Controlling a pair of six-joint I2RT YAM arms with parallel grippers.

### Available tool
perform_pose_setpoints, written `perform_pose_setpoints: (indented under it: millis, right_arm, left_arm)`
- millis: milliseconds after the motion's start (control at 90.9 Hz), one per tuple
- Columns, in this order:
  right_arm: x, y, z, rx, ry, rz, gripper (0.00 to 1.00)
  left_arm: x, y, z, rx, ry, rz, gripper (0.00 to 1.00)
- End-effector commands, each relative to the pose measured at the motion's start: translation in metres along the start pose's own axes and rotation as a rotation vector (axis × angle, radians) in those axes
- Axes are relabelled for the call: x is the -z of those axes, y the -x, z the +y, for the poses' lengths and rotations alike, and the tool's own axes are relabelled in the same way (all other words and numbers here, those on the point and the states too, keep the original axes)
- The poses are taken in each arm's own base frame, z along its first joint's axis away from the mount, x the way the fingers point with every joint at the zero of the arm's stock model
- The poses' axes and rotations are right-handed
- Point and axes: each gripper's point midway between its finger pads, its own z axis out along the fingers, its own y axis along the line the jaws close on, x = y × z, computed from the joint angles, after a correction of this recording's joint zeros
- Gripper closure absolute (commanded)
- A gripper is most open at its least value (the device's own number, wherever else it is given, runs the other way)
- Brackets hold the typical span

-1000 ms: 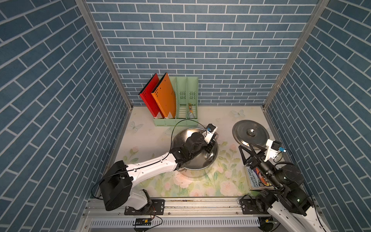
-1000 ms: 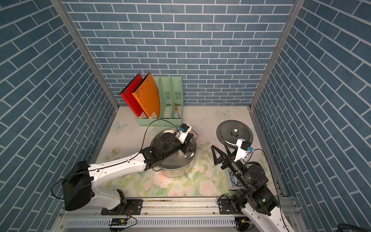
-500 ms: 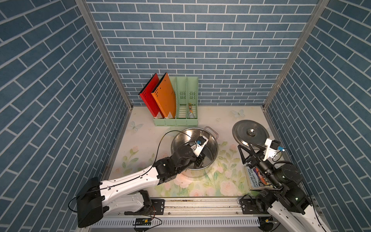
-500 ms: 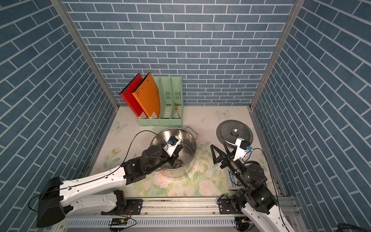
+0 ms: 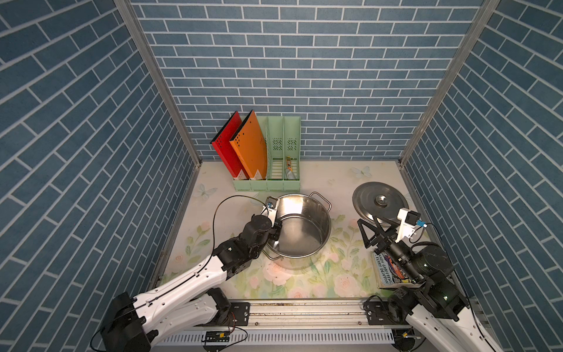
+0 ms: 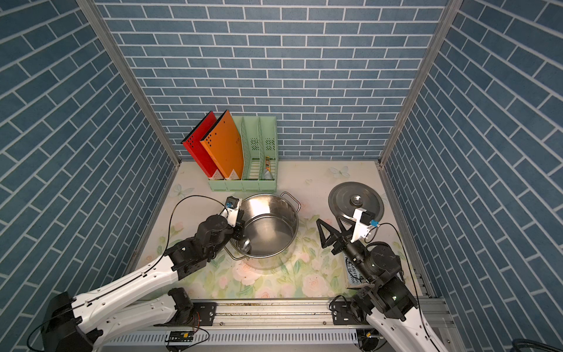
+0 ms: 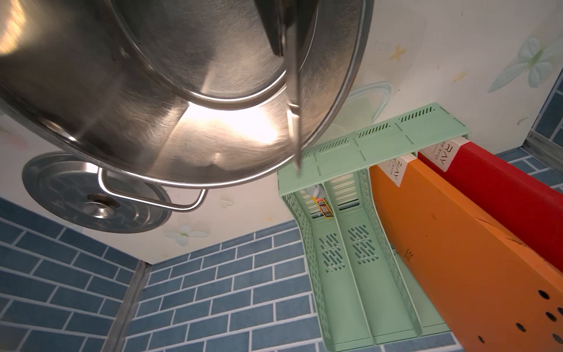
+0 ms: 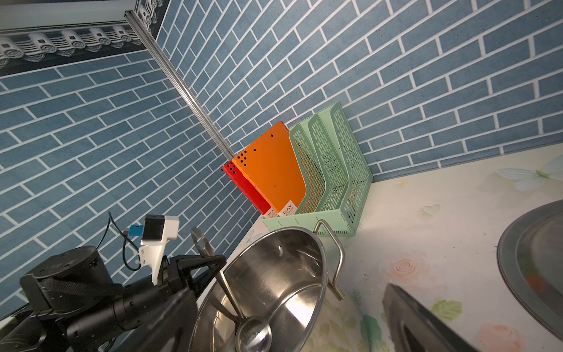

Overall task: Stir the soup with a spoon
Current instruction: Stir the soup in the pan with a stick.

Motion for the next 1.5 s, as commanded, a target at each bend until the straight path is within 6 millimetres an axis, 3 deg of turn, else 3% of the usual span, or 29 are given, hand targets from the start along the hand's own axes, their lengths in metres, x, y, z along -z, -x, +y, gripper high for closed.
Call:
perform_pose_setpoints:
  millis: [0, 264, 517, 770, 1023, 1199, 1386, 1485]
  right_arm:
    - [0.003, 0.007, 0.006, -0.016, 0.025, -0.03, 0.0]
    - [0.005, 0.012, 0.01, -0.008, 0.03, -0.034, 0.0]
    - [0.015, 0.015, 0.006, -0.01, 0.007, -0.048, 0.0]
    - [0.016, 0.014, 0.004, -0.007, -0.001, -0.046, 0.0]
    - [0.015, 0.009, 0.003, -0.011, 0.003, -0.042, 0.0]
    - [0.012, 0.007, 0.002, -0.015, 0.008, -0.036, 0.0]
    - [0.008, 0.004, 0.001, -0.013, 0.009, -0.032, 0.0]
    - [0.004, 0.002, 0.002, -0.016, 0.019, -0.025, 0.0]
  left_arm:
    - [-0.012, 0.013, 0.008, 0.018, 0.033, -0.028, 1.0]
    - [-0.057, 0.051, -0.021, 0.058, -0.02, -0.117, 1.0]
    - [-0.084, 0.084, -0.07, 0.08, -0.187, -0.188, 1.0]
    - [-0.068, 0.083, -0.146, 0.03, -0.371, -0.211, 1.0]
    - [-0.019, 0.062, -0.198, -0.093, -0.53, -0.207, 1.0]
    - [0.013, 0.035, -0.192, -0.124, -0.562, -0.164, 1.0]
    - [0.031, 0.004, -0.15, -0.085, -0.466, -0.094, 1.0]
    - [0.029, -0.011, -0.118, -0.09, -0.337, -0.044, 1.0]
